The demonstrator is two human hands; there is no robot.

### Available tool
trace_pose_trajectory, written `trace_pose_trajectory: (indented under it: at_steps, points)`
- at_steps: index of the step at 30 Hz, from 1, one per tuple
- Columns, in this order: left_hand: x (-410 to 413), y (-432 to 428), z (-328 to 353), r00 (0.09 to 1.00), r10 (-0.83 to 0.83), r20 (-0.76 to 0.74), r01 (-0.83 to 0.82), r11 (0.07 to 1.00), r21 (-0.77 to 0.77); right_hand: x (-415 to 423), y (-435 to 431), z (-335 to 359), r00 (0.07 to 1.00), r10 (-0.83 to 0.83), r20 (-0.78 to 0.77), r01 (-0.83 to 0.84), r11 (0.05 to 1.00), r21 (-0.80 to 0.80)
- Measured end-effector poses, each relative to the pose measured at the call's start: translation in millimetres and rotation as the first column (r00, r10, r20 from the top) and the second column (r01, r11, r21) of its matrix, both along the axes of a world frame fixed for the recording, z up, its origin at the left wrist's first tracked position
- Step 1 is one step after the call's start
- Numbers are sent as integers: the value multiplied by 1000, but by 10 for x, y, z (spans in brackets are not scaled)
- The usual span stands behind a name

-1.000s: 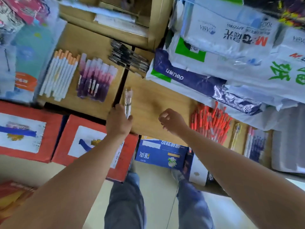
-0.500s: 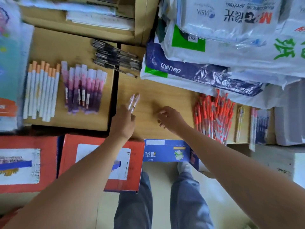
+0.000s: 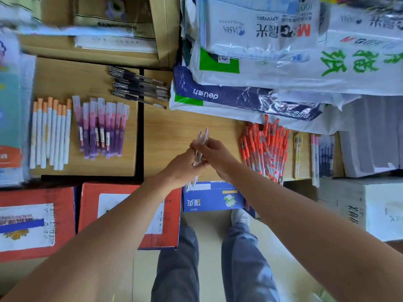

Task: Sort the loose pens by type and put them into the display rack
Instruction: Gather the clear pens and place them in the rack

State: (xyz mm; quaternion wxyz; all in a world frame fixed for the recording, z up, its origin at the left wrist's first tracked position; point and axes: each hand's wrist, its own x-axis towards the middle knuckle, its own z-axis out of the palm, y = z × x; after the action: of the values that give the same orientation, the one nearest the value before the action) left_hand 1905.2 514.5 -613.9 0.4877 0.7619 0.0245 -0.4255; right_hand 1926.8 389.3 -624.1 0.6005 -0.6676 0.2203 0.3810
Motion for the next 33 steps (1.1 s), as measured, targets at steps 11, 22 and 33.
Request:
trace_pose_trajectory:
  at_steps: [11, 22, 33]
  points:
    - [95, -909, 167, 974, -30, 225, -21, 975, 221, -93, -1587, 220, 972, -222, 80, 236, 912, -336]
    - [27, -2773, 50, 945, -148, 292, 69, 962, 264, -374, -3157, 133, 927, -350, -136, 287, 894, -345]
    - [143, -3701, -498, 971, -118, 209, -32, 799, 600, -280, -3970, 22, 924, -295, -244, 269, 953, -136]
